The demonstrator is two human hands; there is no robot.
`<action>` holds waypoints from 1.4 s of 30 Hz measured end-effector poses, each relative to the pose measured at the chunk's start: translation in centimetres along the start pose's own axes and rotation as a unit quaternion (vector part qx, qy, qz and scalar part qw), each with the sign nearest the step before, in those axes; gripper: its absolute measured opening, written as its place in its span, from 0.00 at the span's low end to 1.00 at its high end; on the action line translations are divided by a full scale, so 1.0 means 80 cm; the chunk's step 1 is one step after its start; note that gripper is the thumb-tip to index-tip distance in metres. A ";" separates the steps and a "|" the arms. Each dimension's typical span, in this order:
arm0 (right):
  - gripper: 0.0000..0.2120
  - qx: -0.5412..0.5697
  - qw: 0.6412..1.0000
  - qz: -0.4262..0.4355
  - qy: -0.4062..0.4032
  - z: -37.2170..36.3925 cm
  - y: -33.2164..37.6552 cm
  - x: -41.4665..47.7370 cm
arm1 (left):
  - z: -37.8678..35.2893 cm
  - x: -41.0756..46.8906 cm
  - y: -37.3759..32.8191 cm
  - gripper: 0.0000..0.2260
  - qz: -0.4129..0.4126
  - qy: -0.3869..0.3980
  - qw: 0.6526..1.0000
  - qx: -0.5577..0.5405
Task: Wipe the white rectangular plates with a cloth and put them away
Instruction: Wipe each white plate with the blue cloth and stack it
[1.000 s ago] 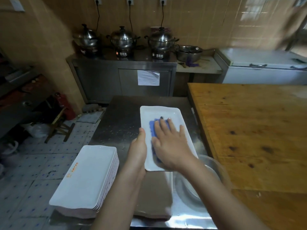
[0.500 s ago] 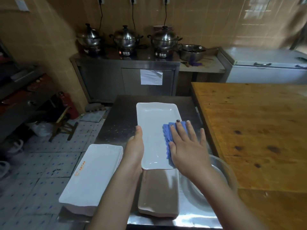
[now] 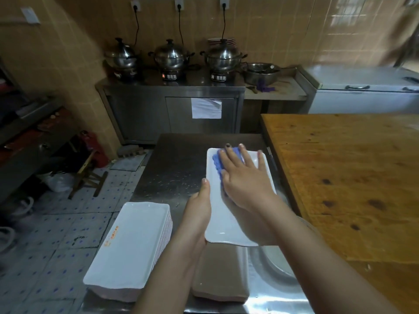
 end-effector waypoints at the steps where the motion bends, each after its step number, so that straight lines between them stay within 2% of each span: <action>1: 0.25 -0.025 0.999 -0.023 -0.003 -0.004 -0.011 -0.003 | 0.003 0.000 -0.001 0.20 0.008 -0.001 1.000 -0.001; 3: 0.27 -0.039 0.998 -0.057 0.000 -0.012 -0.027 -0.011 | 0.007 0.001 -0.001 0.20 0.019 -0.004 1.000 0.002; 6: 0.28 0.009 0.999 -0.051 0.018 -0.021 -0.027 -0.022 | 0.007 -0.001 0.000 0.20 0.020 -0.007 1.000 0.004; 13: 0.26 0.161 0.983 0.083 0.011 -0.013 0.008 -0.031 | -0.008 0.001 0.017 0.18 0.007 0.008 1.000 0.029; 16: 0.25 0.121 0.986 0.113 -0.013 -0.011 0.007 -0.014 | -0.009 0.000 0.021 0.17 0.022 0.020 0.999 0.014; 21: 0.25 0.013 0.999 0.035 0.006 -0.024 -0.014 0.000 | -0.004 -0.001 0.009 0.18 0.012 0.002 1.000 0.026; 26: 0.26 0.043 0.999 -0.002 0.032 -0.023 -0.016 -0.037 | 0.010 0.007 0.003 0.20 0.003 -0.050 0.998 0.032; 28: 0.26 0.044 0.998 0.034 0.030 -0.018 -0.003 -0.063 | 0.013 0.011 -0.002 0.20 -0.018 -0.068 0.997 0.027; 30: 0.27 0.049 0.993 0.109 0.012 -0.010 0.020 -0.085 | 0.010 0.013 -0.003 0.21 -0.039 -0.067 0.997 0.016; 32: 0.27 0.116 0.984 0.132 0.015 -0.004 0.034 -0.092 | 0.000 0.013 0.000 0.19 -0.046 -0.048 0.998 0.000; 34: 0.28 0.154 0.980 0.120 0.026 -0.001 0.031 -0.083 | -0.011 0.007 0.001 0.18 -0.044 -0.032 0.998 -0.024; 38: 0.29 0.067 0.996 0.056 0.014 -0.008 0.001 -0.053 | -0.010 0.005 0.001 0.19 -0.033 -0.028 0.999 -0.032; 40: 0.27 0.051 0.999 0.001 0.011 -0.014 -0.017 -0.046 | -0.001 0.006 0.000 0.20 -0.029 -0.034 0.999 -0.019; 42: 0.26 0.050 0.998 -0.019 0.014 -0.019 -0.022 -0.052 | 0.008 0.009 -0.004 0.20 -0.030 -0.047 0.998 0.002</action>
Point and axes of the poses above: each hand's wrist, its own x-axis towards the middle knuckle, its own z-axis out of the back of the hand, y = z × x, the point moved 4 cm from there along x, towards the middle knuckle, and after that the axes turned 15 degrees about -x, right-handed, at the moved point
